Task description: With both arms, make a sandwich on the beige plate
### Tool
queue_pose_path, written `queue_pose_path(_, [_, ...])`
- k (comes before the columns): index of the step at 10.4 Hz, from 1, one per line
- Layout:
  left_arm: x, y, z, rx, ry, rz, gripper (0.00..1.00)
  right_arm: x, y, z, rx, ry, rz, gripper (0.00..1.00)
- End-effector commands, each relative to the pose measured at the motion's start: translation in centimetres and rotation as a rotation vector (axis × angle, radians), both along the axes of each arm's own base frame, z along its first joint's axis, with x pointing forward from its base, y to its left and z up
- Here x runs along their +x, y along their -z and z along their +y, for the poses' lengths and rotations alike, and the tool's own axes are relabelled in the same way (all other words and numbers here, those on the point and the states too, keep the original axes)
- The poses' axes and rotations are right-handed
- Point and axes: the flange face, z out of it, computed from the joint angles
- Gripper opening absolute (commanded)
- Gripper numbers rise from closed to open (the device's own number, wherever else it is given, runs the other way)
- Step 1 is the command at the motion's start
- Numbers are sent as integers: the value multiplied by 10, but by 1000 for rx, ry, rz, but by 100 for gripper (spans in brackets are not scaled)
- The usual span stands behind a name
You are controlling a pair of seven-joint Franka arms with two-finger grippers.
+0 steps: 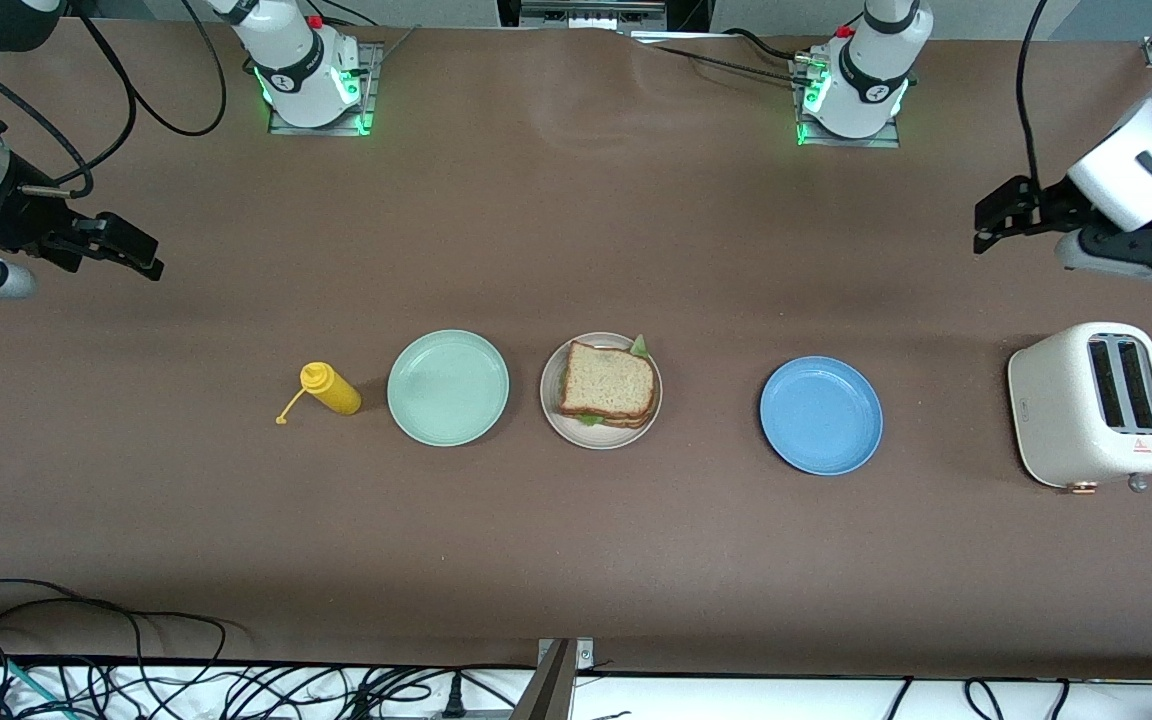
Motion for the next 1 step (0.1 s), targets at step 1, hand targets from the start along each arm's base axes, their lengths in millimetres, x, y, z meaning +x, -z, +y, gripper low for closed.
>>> queue_pose_path(1, [-5,0,9,15,-33,-19,100,-2,-6,-1,16,0,9,100])
